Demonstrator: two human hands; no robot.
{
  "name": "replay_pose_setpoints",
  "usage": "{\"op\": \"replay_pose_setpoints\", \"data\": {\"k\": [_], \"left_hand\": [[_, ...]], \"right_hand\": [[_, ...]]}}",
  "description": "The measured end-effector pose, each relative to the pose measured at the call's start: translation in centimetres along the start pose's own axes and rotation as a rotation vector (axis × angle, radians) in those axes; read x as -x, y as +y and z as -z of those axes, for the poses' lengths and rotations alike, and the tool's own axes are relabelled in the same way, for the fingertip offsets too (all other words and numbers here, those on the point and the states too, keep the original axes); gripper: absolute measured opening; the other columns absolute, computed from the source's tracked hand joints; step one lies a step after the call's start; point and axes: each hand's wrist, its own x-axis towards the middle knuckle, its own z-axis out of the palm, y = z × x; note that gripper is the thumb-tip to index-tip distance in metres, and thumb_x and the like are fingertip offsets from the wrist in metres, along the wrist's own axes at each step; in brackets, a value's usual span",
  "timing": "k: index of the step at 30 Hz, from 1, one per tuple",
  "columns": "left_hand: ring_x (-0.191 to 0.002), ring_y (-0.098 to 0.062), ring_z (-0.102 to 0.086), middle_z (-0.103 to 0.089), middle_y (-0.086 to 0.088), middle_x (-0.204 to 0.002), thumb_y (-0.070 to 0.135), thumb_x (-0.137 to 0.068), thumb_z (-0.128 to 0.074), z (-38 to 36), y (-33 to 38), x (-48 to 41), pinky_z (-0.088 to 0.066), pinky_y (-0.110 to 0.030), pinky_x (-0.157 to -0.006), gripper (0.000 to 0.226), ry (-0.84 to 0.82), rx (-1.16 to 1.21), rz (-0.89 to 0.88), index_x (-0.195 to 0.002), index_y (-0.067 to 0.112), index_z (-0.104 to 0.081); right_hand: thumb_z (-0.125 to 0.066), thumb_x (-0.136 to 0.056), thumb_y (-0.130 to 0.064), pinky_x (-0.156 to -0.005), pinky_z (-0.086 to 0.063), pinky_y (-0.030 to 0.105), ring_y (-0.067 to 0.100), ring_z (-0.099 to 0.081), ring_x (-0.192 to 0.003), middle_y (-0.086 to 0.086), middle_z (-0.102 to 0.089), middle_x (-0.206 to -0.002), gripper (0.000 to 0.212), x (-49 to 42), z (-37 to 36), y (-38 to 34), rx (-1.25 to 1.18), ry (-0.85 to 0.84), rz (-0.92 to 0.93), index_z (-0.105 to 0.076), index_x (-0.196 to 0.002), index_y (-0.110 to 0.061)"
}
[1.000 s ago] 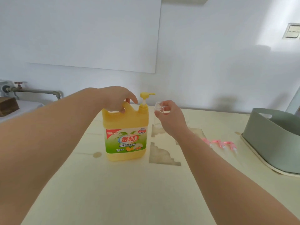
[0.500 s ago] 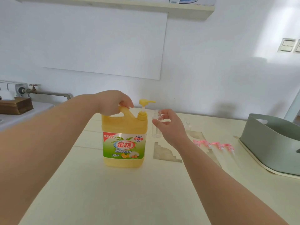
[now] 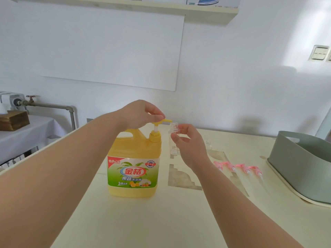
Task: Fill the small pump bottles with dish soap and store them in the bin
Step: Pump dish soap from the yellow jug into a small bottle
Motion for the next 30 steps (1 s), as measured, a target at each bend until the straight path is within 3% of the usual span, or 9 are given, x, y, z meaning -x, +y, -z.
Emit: {"op": "replay_pose_setpoints", "data": {"k": [5,11,14,20,23,26,30], "left_hand": [[-0.090,0.000,-0.059,-0.069,0.013,-0.093,0.032,-0.086,-0.066,-0.4,-0.6,0.1,-0.042,-0.017,-0.076,0.015,0.017,0.146,0.047,-0.099,0.026,-0.071],[-0.098,-0.007,-0.060,-0.070,0.010,-0.095,0.029,-0.084,-0.068,-0.1,-0.7,0.0,-0.045,-0.027,-0.090,0.013,0.006,0.150,0.079,-0.095,0.025,-0.073],[-0.098,-0.007,-0.059,-0.070,0.010,-0.096,0.028,-0.085,-0.067,-0.3,-0.5,0.0,-0.045,-0.025,-0.089,0.014,0.007,0.139,0.075,-0.097,0.025,-0.073],[-0.091,-0.003,-0.057,-0.069,0.010,-0.096,0.028,-0.086,-0.066,-0.5,-0.2,0.2,-0.039,-0.018,-0.072,0.015,0.028,0.126,0.076,-0.099,0.025,-0.073],[-0.098,-0.007,-0.055,-0.066,0.013,-0.102,0.031,-0.083,-0.069,-0.4,-0.1,0.3,-0.037,-0.021,-0.080,0.015,0.046,0.121,0.102,-0.097,0.028,-0.073],[-0.104,-0.009,-0.053,-0.065,0.013,-0.105,0.033,-0.082,-0.070,-0.3,-0.1,0.3,-0.035,-0.024,-0.086,0.015,0.041,0.112,0.109,-0.096,0.030,-0.073],[-0.097,-0.006,-0.053,-0.064,0.017,-0.098,0.034,-0.082,-0.070,-0.6,-0.3,0.3,-0.036,-0.021,-0.075,0.014,0.072,0.100,0.116,-0.095,0.031,-0.073]], "right_hand": [[-0.064,-0.091,-0.025,-0.072,-0.046,0.017,0.008,-0.064,-0.095,-0.018,-0.061,-0.108,0.023,0.4,-0.3,0.4,-0.033,-0.015,0.026,-0.058,-0.114,-0.026],[-0.067,-0.089,-0.022,-0.081,-0.045,0.011,-0.003,-0.061,-0.092,-0.011,-0.066,-0.107,0.031,0.2,0.0,0.5,-0.028,0.000,0.053,-0.060,-0.119,-0.022],[-0.068,-0.088,-0.023,-0.083,-0.043,0.011,0.001,-0.061,-0.097,-0.009,-0.068,-0.105,0.033,0.1,0.1,0.6,0.005,-0.021,0.062,-0.062,-0.121,-0.020],[-0.066,-0.090,-0.026,-0.080,-0.040,0.005,-0.004,-0.060,-0.098,-0.014,-0.068,-0.106,0.028,-0.3,0.9,0.1,0.068,-0.057,0.103,-0.064,-0.118,-0.028],[-0.065,-0.091,-0.026,-0.066,-0.044,0.004,0.004,-0.063,-0.100,-0.012,-0.068,-0.110,0.029,-0.4,1.3,0.0,0.051,-0.077,0.097,-0.064,-0.120,-0.027],[-0.063,-0.092,-0.025,-0.074,-0.044,0.004,0.002,-0.063,-0.099,-0.013,-0.069,-0.110,0.031,-0.5,1.5,0.2,0.044,-0.102,0.093,-0.064,-0.123,-0.027],[-0.063,-0.092,-0.027,-0.074,-0.043,0.010,-0.002,-0.059,-0.079,-0.014,-0.069,-0.100,0.031,-0.6,1.5,0.5,0.024,-0.122,0.080,-0.064,-0.124,-0.029]]}}
